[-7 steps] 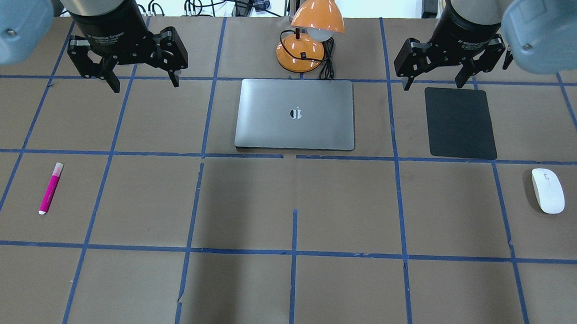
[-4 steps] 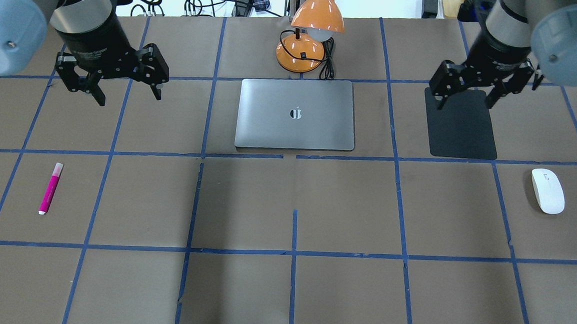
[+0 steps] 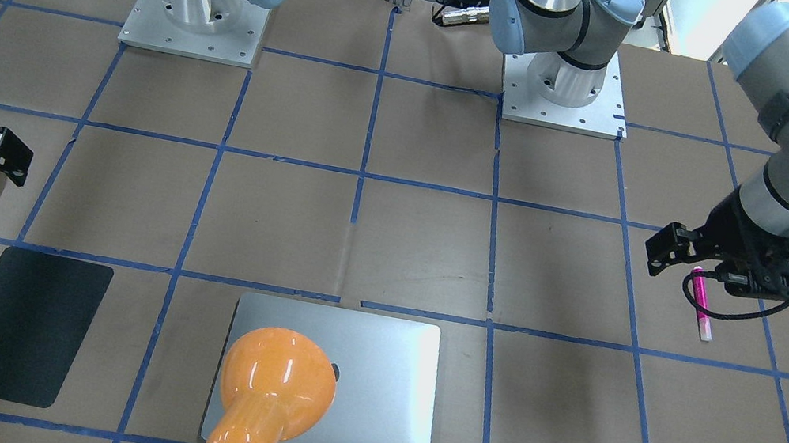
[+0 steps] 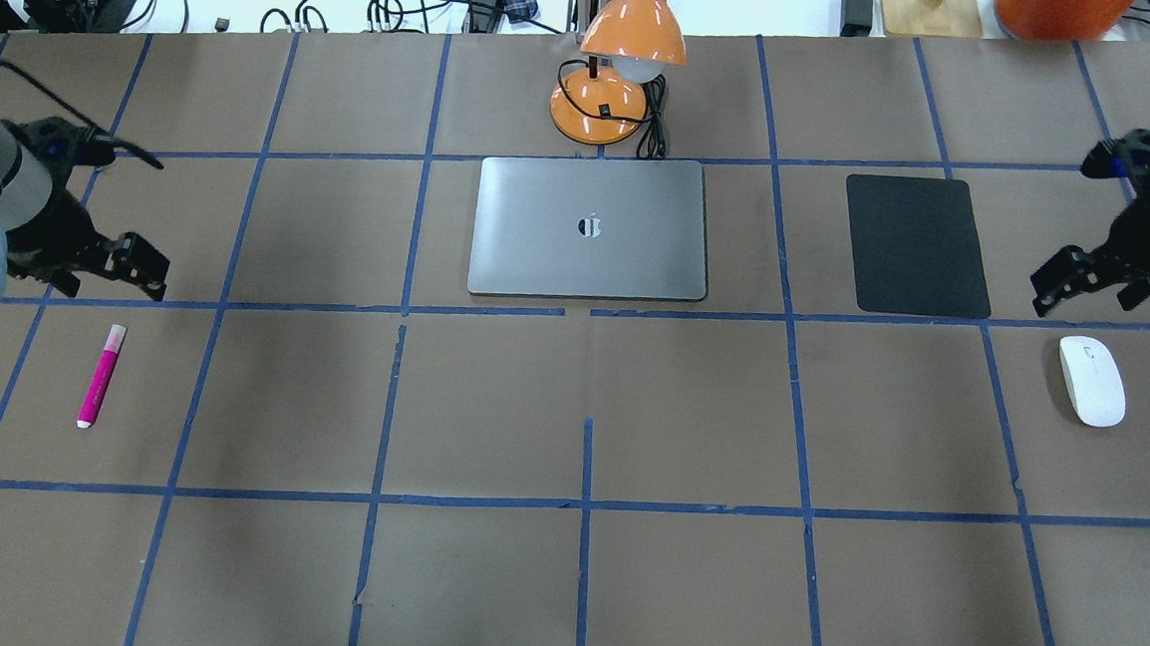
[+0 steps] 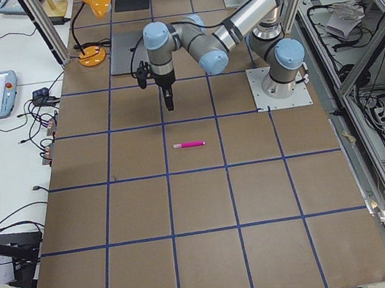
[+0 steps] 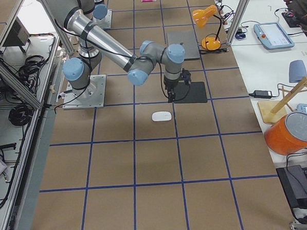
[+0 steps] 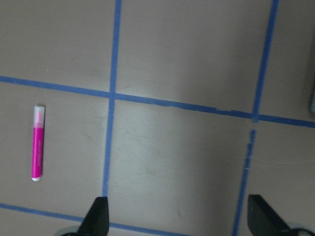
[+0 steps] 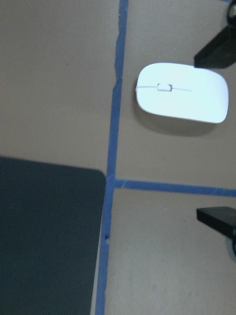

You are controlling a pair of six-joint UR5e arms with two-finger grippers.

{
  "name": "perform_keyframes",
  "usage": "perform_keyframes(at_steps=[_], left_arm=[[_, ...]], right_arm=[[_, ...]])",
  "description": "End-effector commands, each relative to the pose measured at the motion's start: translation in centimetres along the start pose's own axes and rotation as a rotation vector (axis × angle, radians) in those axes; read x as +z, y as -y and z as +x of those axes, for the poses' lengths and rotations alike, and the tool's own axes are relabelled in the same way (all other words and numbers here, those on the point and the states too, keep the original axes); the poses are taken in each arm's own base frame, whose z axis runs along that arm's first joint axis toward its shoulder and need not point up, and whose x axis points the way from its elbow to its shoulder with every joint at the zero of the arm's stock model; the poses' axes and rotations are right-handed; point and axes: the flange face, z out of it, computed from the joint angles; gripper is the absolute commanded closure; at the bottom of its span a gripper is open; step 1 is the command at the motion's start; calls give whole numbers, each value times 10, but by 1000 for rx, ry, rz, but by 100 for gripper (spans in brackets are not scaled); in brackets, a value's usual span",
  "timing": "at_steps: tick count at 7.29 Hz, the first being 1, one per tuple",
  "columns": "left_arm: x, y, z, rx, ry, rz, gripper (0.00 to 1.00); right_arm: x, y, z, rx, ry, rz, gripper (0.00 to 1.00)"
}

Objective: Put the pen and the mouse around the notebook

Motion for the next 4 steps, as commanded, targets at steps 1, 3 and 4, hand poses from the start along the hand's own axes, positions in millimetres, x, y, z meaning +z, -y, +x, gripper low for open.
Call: perform_keyframes(at_steps=[1, 3, 4], left_arm=[[73, -38, -54, 70, -17, -21, 0], [102, -33, -63, 77, -33, -52, 0], [110, -30, -64, 75, -27, -46, 3]], right_arm=[[55, -35, 39, -8, 31, -20, 0], [77, -35, 44, 8, 58, -54, 0], [85, -34, 46, 9, 64, -66, 0]])
